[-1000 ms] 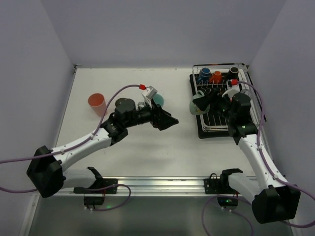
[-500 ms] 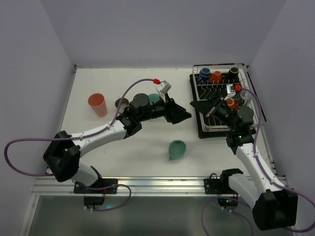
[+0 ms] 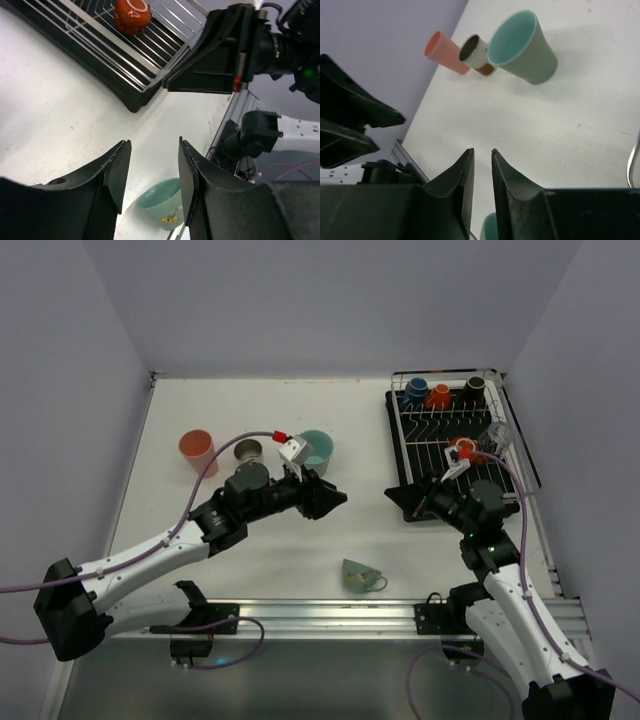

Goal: Unload the cups from the dish rack

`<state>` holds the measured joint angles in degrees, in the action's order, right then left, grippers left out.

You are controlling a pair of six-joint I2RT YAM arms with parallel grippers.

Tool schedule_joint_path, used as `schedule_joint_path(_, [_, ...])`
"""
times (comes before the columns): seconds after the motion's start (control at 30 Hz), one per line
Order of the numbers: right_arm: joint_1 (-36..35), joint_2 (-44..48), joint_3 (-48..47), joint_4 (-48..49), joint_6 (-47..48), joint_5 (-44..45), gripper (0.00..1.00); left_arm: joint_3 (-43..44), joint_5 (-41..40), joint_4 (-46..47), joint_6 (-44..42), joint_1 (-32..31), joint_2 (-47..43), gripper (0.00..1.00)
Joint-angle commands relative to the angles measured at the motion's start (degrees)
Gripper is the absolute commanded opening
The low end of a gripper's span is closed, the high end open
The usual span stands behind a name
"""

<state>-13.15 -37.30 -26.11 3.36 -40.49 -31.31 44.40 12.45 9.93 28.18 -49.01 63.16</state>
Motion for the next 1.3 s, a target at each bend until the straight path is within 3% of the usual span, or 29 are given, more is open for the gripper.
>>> schedule_joint_path(0.0, [-1.1, 0.9, 1.6, -10.1, 7.3, 0.7, 0.24, -3.7, 0.8, -4.9, -3.0, -2.7, -1.5, 0.48])
schedule_joint_path(0.13, [-3.0, 4.6, 3.0, -16.7, 9.4, 0.0, 0.26, -6.0, -3.8, -7.5, -3.2, -4.8, -3.0, 0.50])
schedule_joint_path(0.27, [-6.5, 7.3, 3.7, -19.8, 8.5, 4.3, 0.29, -6.1, 1.3, -7.1, -4.0, -6.4, -0.7, 0.62])
schedule_joint_path(0.43, [-6.5, 7.9, 2.6, -20.0, 7.6, 4.1, 0.31, -3.5, -0.1, -7.1, -8.4, -14.9, 5.1, 0.69])
schedule_joint_path(0.63, [-11.2, 3.7, 2.0, -21.4, 8.9, -4.5, 0.49, -6.5, -4.8, -5.5, -7.7, -15.5, 2.2, 0.69])
schedule_joint_path(0.77, [-17.2, 1.0, 1.4, -22.9, 8.1, 2.3, 0.61, -7.8, -6.0, -5.2, -7.4, -15.5, -0.1, 0.70])
schedule_joint_path(0.8, [-17.8, 1.3, 1.4, -24.8, 7.3, 4.2, 0.68, -7.8, -6.0, -5.6, -7.4, -15.5, -0.1, 0.70])
schedule_joint_path(1.03, [-20.1, 10.2, 2.7, -33.1, 0.3, 14.3, 0.99, -10.9, -6.2, -3.9, -7.4, -15.5, -0.6, 0.70])
schedule_joint_path(1.27, [-27.1, 1.5, 0.5, -32.3, 2.5, 11.2, 0.97, -12.9, -5.7, -2.3, -8.1, -15.5, -0.8, 0.70])
